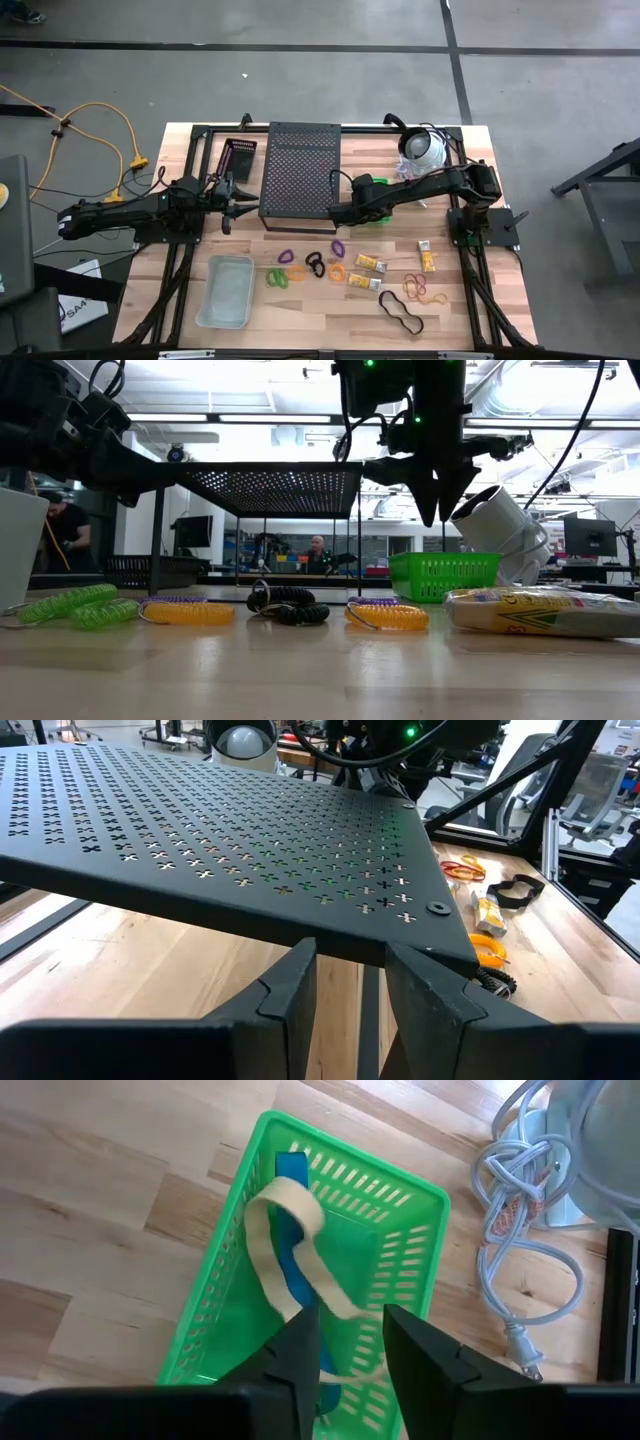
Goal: Pick & Place Office Desk Supplies
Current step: Put the black rubber band into the green basket
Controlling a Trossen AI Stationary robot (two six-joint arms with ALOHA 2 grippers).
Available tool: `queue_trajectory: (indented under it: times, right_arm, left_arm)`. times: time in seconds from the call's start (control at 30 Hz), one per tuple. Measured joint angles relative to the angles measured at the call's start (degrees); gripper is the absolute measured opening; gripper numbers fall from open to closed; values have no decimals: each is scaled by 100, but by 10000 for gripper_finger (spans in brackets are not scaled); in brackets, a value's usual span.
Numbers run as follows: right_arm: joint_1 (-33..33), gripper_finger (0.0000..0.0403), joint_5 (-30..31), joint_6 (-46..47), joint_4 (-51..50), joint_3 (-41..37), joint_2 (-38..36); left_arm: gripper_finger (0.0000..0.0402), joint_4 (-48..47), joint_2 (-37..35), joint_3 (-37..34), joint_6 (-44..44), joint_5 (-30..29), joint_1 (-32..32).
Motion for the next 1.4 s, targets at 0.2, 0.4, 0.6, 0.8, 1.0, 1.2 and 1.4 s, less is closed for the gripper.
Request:
queue_trajectory:
  times: [0.2,0.4,0.6,0.8,1.0,1.2,1.4]
  right_arm:
    - [49,105,6,-3,-4,0,0]
    - [381,106,-7,-302,-9,0,-2]
    - [958,105,-351,-668,-7,0,-3]
    - [1763,105,-723,-972,-17,-2,-4]
    - [2561,102,-1234,-878,153,-2,-4]
    - [3300,101,-1596,164,239,-2,-4]
    - [3907,100,-1821,1093,566,-2,-4]
  left_arm:
    - [118,-1,-1,0,0,0,1]
    - [118,1,1,0,0,0,-1]
    - [118,0,1,0,0,0,-1]
    - [118,-1,0,0,0,0,-1]
    - [118,0,1,0,0,0,0]
    - [118,-1,0,0,0,0,0]
    - [118,-1,1,0,0,0,-1]
